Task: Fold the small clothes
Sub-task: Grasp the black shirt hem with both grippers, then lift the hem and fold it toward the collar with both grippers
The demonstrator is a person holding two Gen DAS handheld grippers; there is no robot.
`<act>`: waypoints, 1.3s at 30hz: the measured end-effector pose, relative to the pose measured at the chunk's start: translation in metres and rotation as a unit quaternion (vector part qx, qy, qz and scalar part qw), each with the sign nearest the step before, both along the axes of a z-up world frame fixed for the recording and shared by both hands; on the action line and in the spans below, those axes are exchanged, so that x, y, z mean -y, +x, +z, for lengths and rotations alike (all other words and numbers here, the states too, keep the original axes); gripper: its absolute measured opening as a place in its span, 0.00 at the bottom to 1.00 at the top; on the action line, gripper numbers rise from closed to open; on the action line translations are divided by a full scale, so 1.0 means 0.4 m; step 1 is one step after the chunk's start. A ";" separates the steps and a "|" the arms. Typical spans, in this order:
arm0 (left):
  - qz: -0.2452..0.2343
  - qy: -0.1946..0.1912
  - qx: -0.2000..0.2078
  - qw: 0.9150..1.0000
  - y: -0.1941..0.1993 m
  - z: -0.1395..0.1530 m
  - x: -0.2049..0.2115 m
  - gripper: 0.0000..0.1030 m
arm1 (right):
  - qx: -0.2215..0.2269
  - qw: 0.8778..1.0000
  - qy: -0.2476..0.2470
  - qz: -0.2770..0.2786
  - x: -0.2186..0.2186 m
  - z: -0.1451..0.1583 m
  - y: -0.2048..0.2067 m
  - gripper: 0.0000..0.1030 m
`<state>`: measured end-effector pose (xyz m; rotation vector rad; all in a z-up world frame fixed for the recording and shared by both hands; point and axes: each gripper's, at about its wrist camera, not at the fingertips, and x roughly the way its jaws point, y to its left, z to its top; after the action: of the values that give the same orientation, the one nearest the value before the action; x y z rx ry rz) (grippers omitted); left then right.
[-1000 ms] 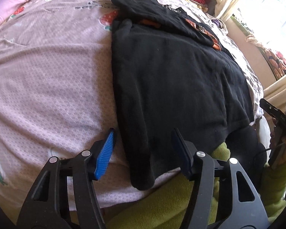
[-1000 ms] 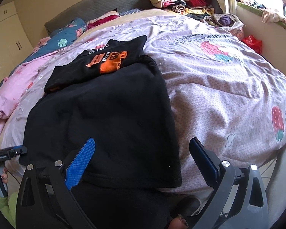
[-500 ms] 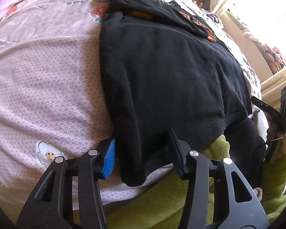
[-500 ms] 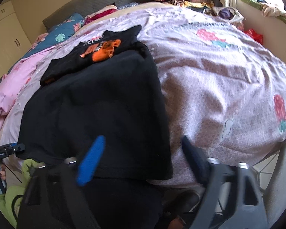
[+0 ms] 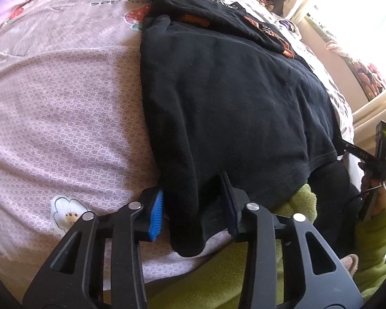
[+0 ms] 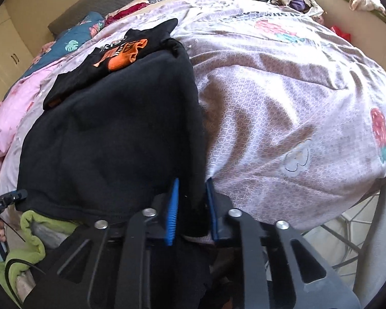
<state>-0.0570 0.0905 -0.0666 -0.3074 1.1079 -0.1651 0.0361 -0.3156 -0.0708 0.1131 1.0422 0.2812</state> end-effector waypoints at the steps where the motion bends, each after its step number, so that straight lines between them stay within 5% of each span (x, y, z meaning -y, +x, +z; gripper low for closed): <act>1: 0.000 0.004 0.002 1.000 0.000 0.000 0.001 0.26 | 0.004 1.000 -0.004 0.002 -0.002 0.004 -0.004 0.11; 8: -0.005 0.011 0.032 0.999 -0.011 0.030 -0.003 0.03 | 0.050 0.999 -0.009 0.013 -0.009 0.057 -0.041 0.09; 39: 0.023 0.002 0.127 0.992 0.001 0.196 -0.075 0.02 | 0.150 0.986 0.074 -0.016 -0.001 0.200 -0.039 0.08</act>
<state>-0.0566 0.1203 0.0118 -0.2992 0.8482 -0.1568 0.0204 -0.3150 0.0093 0.2142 0.7192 0.3342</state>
